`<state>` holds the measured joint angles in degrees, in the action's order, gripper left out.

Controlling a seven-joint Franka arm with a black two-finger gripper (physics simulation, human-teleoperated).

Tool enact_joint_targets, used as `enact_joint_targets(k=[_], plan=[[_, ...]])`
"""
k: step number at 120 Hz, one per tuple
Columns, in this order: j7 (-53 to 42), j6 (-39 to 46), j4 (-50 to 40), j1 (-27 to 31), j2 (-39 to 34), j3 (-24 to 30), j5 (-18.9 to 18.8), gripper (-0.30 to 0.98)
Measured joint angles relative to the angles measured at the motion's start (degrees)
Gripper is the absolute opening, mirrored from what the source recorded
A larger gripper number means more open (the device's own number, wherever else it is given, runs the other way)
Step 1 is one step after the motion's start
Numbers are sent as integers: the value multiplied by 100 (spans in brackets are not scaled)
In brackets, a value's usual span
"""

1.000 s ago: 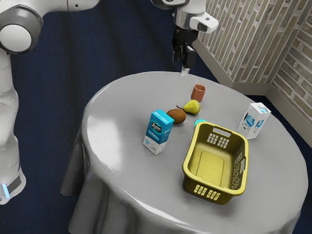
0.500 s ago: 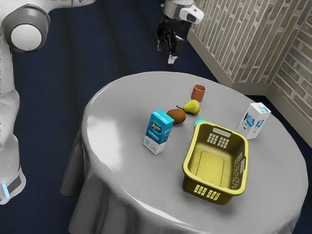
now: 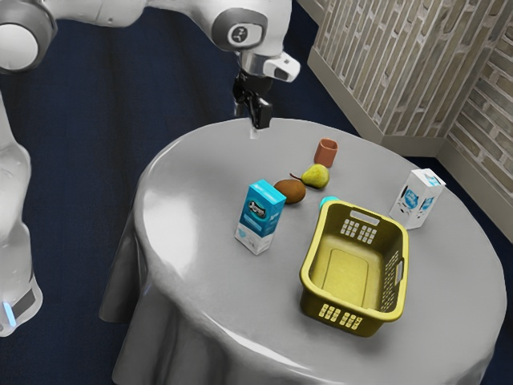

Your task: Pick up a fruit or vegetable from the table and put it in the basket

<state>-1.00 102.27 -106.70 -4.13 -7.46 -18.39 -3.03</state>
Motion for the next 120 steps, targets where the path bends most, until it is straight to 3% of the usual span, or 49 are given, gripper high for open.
enact_joint_targets(k=[24, 59, 84, 120], plan=[[-207, 370, -89, -378, 113, 1, -56, 69], [-409, 553, 263, -260, 793, 5, -75, 69], [-504, 653, 854, -372, 1497, 70, 194, 69], [-594, 737, 1067, -448, 1861, 74, 410, 69]])
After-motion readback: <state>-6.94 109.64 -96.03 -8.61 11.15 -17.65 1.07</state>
